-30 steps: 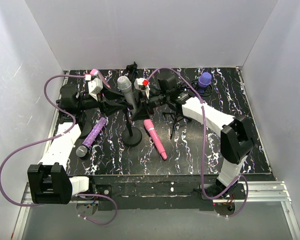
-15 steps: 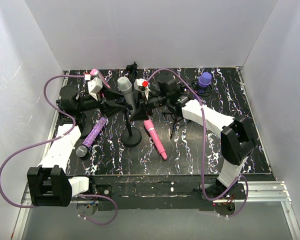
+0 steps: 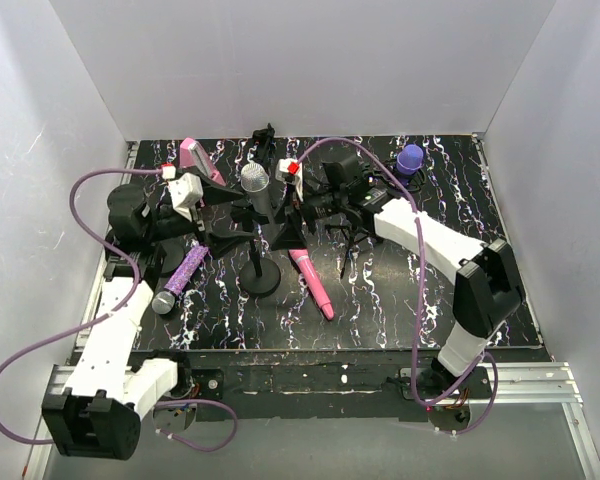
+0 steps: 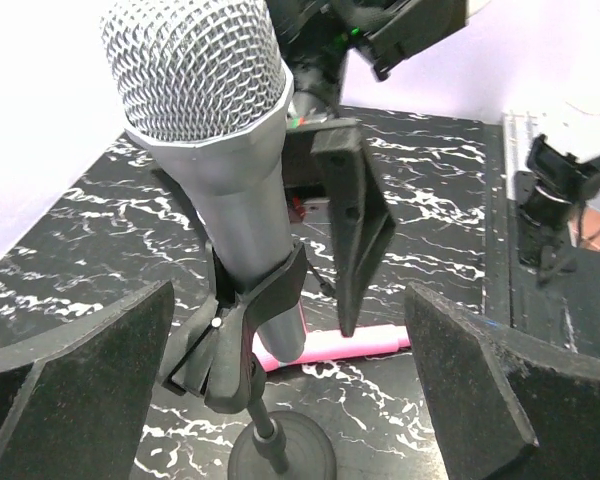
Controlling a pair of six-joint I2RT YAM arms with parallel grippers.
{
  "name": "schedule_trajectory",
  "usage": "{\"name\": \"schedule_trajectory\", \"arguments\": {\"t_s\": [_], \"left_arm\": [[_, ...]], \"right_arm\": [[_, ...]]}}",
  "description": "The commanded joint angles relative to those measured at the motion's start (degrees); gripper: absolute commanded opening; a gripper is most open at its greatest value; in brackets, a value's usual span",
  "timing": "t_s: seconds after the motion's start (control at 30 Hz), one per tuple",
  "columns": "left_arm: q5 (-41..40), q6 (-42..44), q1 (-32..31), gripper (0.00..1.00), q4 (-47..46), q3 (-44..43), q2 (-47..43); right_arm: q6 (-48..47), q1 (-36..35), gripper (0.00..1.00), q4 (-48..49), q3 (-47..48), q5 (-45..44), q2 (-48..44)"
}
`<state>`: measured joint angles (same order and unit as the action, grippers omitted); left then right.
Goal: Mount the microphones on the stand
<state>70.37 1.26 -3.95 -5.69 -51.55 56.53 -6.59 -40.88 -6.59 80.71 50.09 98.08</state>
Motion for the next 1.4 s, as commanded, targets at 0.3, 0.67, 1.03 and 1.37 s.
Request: {"name": "schedule_trajectory", "arguments": {"t_s": [0.3, 0.67, 1.03, 1.37], "left_arm": [[-23.42, 1.21, -0.1, 0.98, 15.7, -0.22, -17.94], [-35.56, -6.36, -0.1, 0.98, 19.39, 4.53, -32.45], [-36.79, -5.92, -0.1, 0.98, 23.62, 2.68, -34.56], [-36.27, -5.56, -0.1, 0.98, 24.5, 2.16, -34.65]], "right_arm": [[-13.27, 0.1, 0.9, -15.74, 9.64, 5.72, -6.06], [1.92, -0.34, 0.88, -4.58, 15.88, 4.23, -0.35], [2.72, -2.36, 0.7, -3.17, 17.12, 2.47, 2.29], [4.12, -2.27, 0.19, -4.13, 22.03, 4.93, 1.5]]}}
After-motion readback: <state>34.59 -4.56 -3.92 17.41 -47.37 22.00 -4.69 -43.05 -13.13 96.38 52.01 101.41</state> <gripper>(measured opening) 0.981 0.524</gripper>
